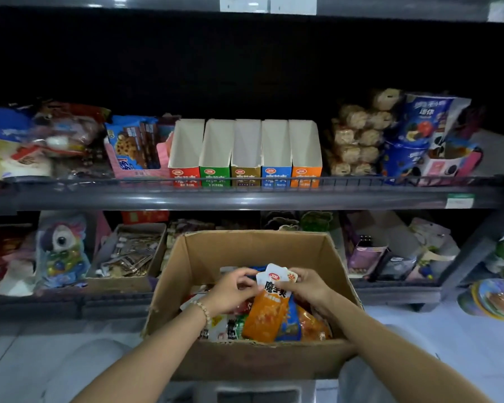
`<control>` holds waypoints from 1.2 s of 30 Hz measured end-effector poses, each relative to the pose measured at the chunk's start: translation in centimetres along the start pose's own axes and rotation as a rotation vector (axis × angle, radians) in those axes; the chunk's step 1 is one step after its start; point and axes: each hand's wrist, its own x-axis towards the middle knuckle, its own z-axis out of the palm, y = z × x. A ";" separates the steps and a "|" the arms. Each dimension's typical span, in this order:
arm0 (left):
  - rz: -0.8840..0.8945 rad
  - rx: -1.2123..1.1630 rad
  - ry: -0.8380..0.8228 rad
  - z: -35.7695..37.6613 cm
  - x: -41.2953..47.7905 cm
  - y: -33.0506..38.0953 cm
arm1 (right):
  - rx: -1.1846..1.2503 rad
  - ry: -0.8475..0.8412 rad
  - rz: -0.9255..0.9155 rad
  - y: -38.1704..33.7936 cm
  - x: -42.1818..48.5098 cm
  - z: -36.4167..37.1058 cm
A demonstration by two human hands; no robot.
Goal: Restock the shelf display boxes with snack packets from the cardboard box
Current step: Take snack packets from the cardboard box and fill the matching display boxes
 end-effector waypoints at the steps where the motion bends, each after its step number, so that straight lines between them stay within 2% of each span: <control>1: 0.015 -0.057 0.021 -0.1 0.0 0.7 | 0.046 0.033 -0.054 -0.7 -0.3 -0.1; 3: 0.039 -0.164 0.059 -0.3 0.0 2.1 | 0.114 0.073 -0.136 -2.4 -0.9 -0.3; 6: 0.026 -0.243 0.061 -0.7 -0.3 4.6 | 0.231 0.047 -0.209 -6.0 -2.0 -0.2; 10: -0.055 -0.331 -0.058 -2.1 -2.1 8.0 | 0.284 0.005 -0.336 -10.5 -3.9 -0.4; 13: -0.008 -0.375 -0.112 -3.2 -3.3 9.6 | 0.254 0.045 -0.426 -12.5 -5.1 -0.4; 17: 0.127 -0.342 0.093 -3.9 -4.5 11.1 | 0.163 0.118 -0.532 -14.4 -6.6 0.2; 20: 0.173 -0.323 0.236 -4.7 -4.5 11.9 | 0.128 0.042 -0.535 -15.7 -7.3 0.2; 25: 0.229 -0.277 0.251 -5.7 -3.5 13.2 | 0.086 -0.087 -0.493 -17.4 -6.6 -1.5; 30: 0.216 -0.405 0.283 -7.4 -1.6 13.8 | 0.143 0.035 -0.478 -17.9 -4.0 -3.9; 36: 0.210 -0.403 0.384 -12.2 2.6 14.7 | 0.194 0.217 -0.557 -21.5 -1.2 -8.7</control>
